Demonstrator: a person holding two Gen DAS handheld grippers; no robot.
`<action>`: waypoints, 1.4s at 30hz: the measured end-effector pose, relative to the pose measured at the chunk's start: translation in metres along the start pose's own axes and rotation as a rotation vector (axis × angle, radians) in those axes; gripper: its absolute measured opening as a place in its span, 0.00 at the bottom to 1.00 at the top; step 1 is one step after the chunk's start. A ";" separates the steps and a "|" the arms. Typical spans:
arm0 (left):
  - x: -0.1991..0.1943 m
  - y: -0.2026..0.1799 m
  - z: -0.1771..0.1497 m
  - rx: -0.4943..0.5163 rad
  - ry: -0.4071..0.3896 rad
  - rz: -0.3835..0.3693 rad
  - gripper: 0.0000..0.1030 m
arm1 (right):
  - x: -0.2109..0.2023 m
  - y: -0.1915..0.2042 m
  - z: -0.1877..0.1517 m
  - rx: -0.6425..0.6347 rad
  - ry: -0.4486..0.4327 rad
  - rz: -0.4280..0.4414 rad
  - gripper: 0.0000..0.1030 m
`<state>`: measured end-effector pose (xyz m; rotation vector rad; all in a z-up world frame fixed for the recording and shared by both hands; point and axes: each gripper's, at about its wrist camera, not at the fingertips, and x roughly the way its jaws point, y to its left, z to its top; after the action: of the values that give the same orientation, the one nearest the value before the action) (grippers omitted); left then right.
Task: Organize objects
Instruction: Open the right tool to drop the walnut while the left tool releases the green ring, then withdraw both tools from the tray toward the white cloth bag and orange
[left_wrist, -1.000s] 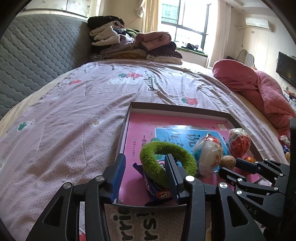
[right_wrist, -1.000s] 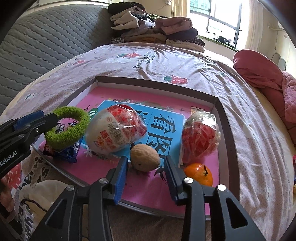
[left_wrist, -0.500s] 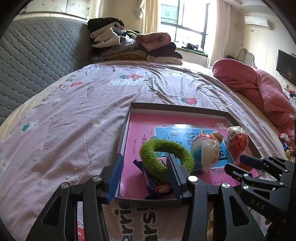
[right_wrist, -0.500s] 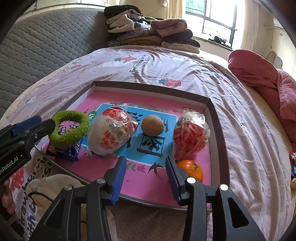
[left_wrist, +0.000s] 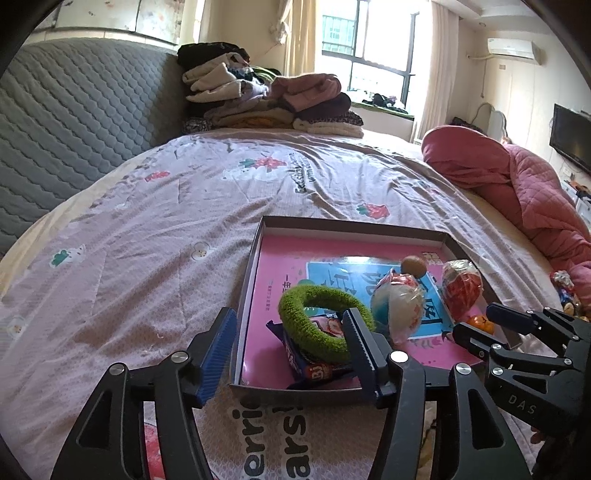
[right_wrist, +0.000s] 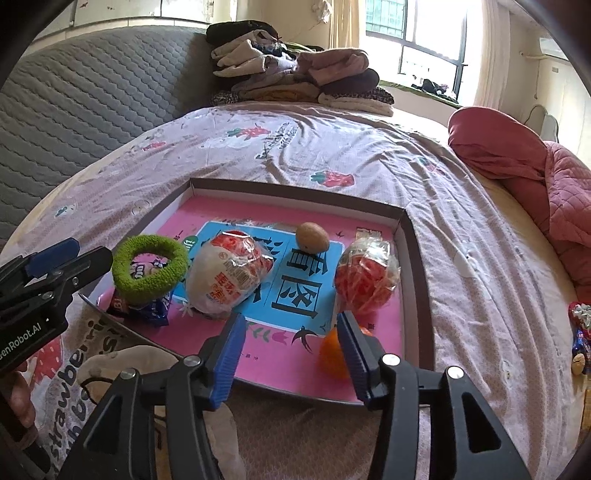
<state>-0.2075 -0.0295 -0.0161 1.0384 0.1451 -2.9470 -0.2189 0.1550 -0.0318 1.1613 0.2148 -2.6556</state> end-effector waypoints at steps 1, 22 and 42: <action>-0.001 0.001 0.001 -0.001 -0.003 -0.001 0.62 | -0.002 0.000 0.000 0.000 -0.003 -0.002 0.50; -0.069 0.001 0.011 -0.025 -0.086 -0.025 0.69 | -0.076 0.011 0.011 -0.021 -0.113 -0.014 0.52; -0.112 -0.024 -0.002 0.046 -0.091 -0.046 0.69 | -0.127 0.028 -0.033 -0.019 -0.134 0.014 0.52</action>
<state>-0.1194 -0.0078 0.0544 0.9157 0.1011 -3.0461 -0.1046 0.1552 0.0389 0.9704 0.2069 -2.7002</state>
